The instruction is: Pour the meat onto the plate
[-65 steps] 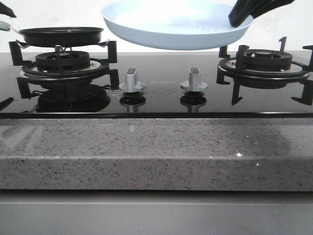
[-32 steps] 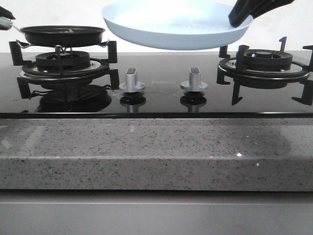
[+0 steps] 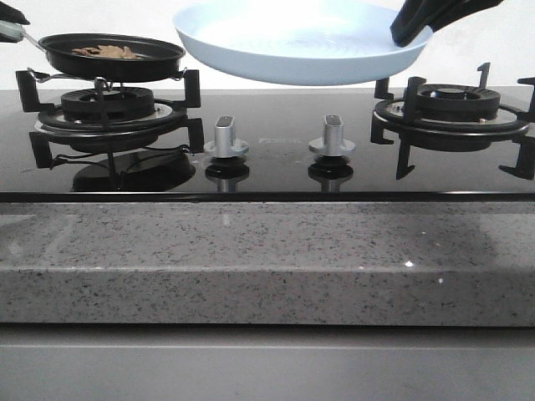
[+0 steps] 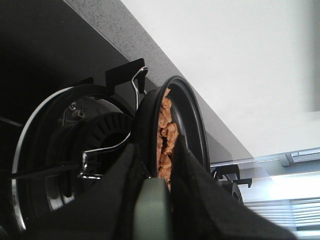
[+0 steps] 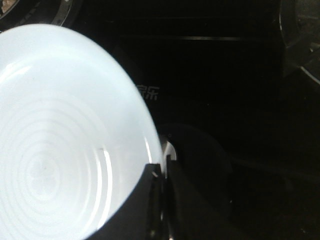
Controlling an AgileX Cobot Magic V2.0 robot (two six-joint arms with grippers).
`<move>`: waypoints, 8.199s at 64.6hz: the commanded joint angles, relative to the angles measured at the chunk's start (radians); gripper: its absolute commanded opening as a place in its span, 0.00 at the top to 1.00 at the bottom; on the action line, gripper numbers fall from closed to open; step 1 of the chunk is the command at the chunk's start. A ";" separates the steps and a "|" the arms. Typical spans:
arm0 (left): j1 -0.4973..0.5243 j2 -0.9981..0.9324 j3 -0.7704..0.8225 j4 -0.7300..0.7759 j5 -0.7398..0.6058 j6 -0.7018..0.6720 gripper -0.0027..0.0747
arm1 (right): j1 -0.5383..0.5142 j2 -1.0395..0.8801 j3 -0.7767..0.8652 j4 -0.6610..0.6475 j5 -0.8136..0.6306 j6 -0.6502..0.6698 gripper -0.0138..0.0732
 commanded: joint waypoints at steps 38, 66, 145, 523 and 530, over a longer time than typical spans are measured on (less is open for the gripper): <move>0.004 -0.246 -0.028 -0.125 0.019 0.020 0.99 | -0.004 -0.036 -0.028 0.034 -0.053 -0.008 0.92; -0.030 -0.333 -0.028 -0.225 0.049 0.026 0.99 | -0.004 -0.036 -0.028 0.034 -0.053 -0.008 0.92; -0.498 -0.421 -0.028 -0.064 -0.185 0.538 0.99 | -0.004 -0.036 -0.028 0.034 -0.053 -0.008 0.92; -0.346 -0.712 0.090 1.201 -0.305 -0.426 0.40 | -0.004 -0.036 -0.028 0.034 -0.053 -0.008 0.92; -0.390 -0.799 0.214 1.201 -0.325 -0.452 0.40 | -0.004 -0.036 -0.028 0.034 -0.053 -0.008 0.92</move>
